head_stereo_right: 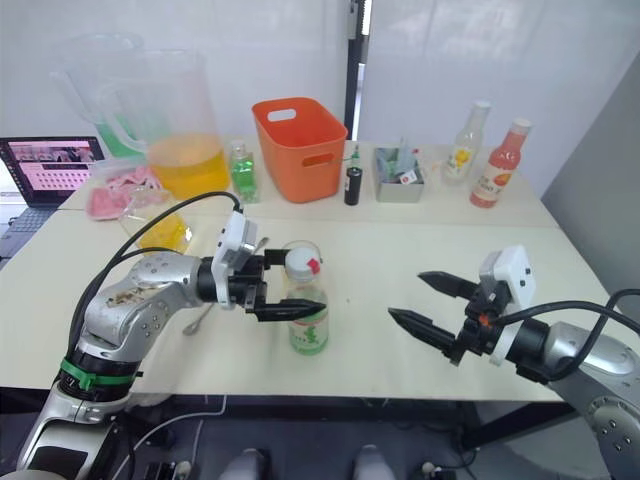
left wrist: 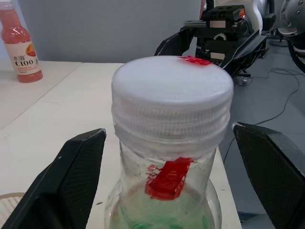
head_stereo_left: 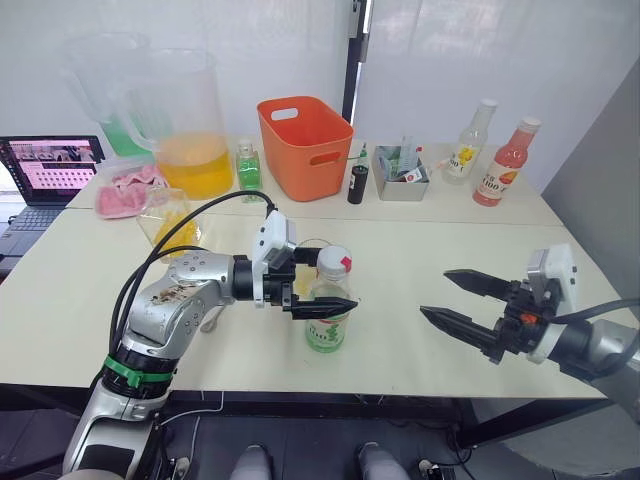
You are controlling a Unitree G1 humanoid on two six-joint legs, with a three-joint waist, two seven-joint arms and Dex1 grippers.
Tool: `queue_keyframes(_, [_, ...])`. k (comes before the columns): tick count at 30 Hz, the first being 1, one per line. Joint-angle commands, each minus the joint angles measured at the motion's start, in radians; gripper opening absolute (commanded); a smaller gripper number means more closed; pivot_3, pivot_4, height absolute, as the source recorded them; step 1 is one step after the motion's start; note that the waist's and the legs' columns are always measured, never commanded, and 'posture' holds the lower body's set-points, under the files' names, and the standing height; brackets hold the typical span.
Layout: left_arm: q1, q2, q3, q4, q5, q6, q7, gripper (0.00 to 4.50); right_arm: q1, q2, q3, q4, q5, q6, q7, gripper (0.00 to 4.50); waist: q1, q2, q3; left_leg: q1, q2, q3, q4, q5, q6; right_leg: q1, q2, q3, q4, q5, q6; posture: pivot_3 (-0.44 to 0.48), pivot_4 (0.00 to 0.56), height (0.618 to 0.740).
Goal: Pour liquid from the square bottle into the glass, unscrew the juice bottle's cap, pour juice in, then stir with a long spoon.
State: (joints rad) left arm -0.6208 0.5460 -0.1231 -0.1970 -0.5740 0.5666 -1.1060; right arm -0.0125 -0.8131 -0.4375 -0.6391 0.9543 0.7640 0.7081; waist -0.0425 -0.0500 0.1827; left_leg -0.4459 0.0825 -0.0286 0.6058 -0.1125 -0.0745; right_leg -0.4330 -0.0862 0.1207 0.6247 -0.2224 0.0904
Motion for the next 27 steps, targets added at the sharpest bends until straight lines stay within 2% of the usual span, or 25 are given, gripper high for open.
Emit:
queue_keyframes(1, [-0.012, 0.009, -0.003, -0.001, 0.019, -0.036, -0.021, 4.50, 0.003, -0.004, -0.005, -0.016, -0.010, -0.034, 0.006, 4.48, 0.000, 0.000, 0.000, 0.000, 0.000, 0.000, 0.000, 0.000, 0.000, 0.000, 0.000, 0.000, 0.000, 0.000, 0.000, 0.000, 0.150, 0.717])
queue_keyframes(4, [-0.018, 0.000, 0.000, 0.010, 0.018, -0.035, -0.021, 4.50, -0.001, -0.003, -0.001, -0.014, -0.013, -0.036, 0.006, 4.48, 0.000, 0.000, 0.000, 0.000, 0.000, 0.000, 0.000, 0.000, 0.000, 0.000, 0.000, 0.000, 0.000, 0.000, 0.000, 0.000, 0.150, 0.717])
queue_keyframes(10, [-0.014, -0.003, -0.005, 0.006, 0.027, -0.044, -0.023, 2.68, 0.003, -0.009, 0.012, -0.011, -0.030, -0.042, 0.019, 4.50, 0.000, 0.000, 0.000, 0.000, 0.000, 0.000, 0.000, 0.000, 0.000, 0.000, 0.000, 0.000, 0.000, 0.000, 0.000, 0.000, 0.150, 0.717])
queue_keyframes(27, [-0.059, -0.026, -0.004, 0.062, 0.048, -0.065, -0.024, 2.68, 0.004, -0.003, 0.038, 0.008, -0.071, -0.067, 0.055, 4.50, 0.000, 0.000, 0.000, 0.000, 0.000, 0.000, 0.000, 0.000, 0.000, 0.001, 0.000, 0.000, 0.000, 0.000, 0.000, 0.000, 0.150, 0.717])
